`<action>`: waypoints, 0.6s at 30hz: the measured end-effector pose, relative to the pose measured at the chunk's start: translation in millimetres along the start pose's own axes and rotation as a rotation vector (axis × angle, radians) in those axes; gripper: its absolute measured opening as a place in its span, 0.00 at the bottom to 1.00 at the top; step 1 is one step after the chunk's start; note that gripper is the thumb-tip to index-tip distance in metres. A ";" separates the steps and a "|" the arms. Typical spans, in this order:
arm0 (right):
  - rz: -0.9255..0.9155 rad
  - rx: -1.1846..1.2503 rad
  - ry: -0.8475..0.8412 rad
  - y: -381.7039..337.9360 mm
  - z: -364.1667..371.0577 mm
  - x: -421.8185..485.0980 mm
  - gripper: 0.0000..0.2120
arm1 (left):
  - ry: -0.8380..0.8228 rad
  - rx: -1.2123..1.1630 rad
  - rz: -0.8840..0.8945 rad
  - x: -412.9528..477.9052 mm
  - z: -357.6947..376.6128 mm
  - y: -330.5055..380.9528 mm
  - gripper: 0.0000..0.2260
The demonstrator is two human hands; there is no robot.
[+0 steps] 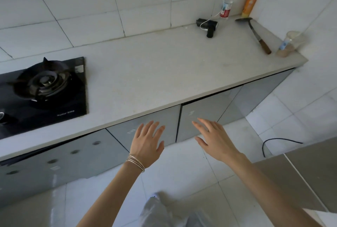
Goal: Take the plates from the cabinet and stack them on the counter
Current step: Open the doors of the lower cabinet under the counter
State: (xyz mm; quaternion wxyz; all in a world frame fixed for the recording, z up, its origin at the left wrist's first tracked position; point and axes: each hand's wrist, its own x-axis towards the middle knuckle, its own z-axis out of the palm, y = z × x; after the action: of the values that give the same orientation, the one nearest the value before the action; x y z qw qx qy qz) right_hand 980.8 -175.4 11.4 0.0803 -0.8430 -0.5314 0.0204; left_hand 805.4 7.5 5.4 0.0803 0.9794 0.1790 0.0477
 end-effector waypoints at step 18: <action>-0.007 -0.003 -0.021 59.6 2.4 79.5 0.24 | 0.023 -0.044 0.113 115.0 30.1 6.8 0.21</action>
State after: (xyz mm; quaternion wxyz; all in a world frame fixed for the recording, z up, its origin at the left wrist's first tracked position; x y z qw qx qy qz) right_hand 1068.2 -128.8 3.7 0.0735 -0.8410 -0.5352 0.0279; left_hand 918.6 38.1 -15.6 0.0969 0.9854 0.1232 0.0671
